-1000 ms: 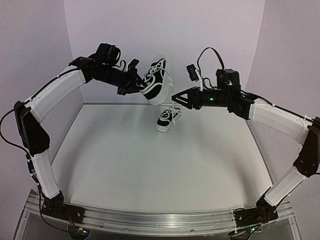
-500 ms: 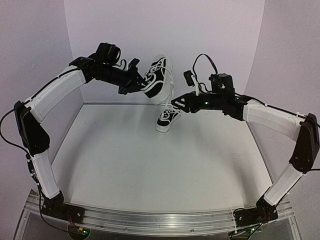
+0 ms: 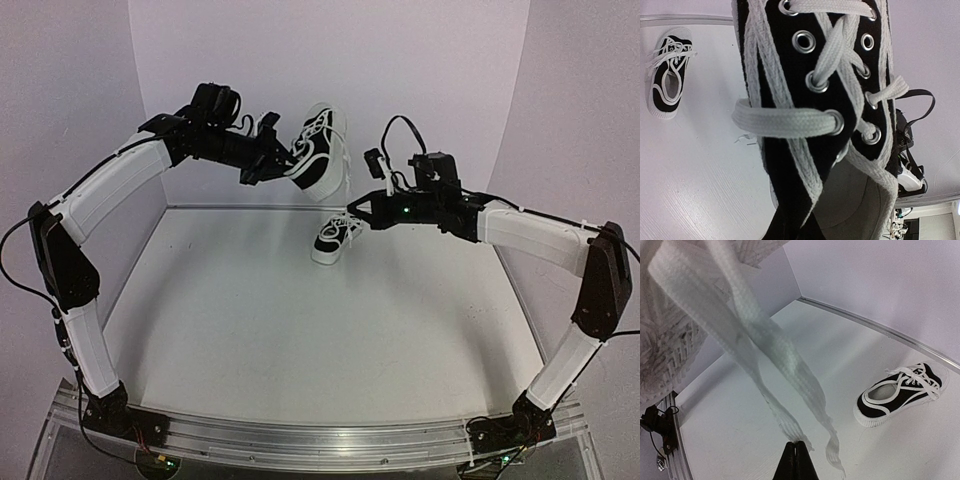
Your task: Tie the shoes
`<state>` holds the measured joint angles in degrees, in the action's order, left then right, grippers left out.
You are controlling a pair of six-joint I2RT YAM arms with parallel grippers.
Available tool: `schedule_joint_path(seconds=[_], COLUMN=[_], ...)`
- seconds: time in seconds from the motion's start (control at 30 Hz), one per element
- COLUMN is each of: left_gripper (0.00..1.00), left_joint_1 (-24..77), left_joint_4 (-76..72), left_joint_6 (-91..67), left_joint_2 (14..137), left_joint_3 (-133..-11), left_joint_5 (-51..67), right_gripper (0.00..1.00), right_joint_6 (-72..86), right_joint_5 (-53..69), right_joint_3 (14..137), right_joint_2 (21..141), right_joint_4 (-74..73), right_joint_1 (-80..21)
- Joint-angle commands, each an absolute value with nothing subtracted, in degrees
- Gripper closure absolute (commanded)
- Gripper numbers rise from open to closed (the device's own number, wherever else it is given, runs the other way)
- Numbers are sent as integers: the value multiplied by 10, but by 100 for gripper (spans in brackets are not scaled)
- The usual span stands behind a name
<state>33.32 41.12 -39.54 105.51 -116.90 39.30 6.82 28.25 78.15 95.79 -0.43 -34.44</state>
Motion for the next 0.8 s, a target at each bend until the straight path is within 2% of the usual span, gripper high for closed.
schedule_joint_path(seconds=[0.0, 0.67, 0.73, 0.77], left_gripper=[100, 100, 100, 100], left_joint_1=[331, 328, 327, 327], left_joint_4=[314, 252, 262, 263], left_joint_6=[-408, -475, -468, -467], left_joint_2=[1033, 1060, 1055, 1051], left_joint_3=[-1182, -1256, -1247, -1241], left_joint_5=[394, 395, 395, 397], right_gripper=[100, 100, 94, 88], right_joint_6=[82, 128, 122, 116], right_joint_5=[281, 273, 236, 215], right_joint_3=[793, 712, 713, 715], right_joint_2=[962, 964, 943, 932], right_joint_4=[11, 77, 78, 78], right_joint_1=[-345, -403, -402, -402])
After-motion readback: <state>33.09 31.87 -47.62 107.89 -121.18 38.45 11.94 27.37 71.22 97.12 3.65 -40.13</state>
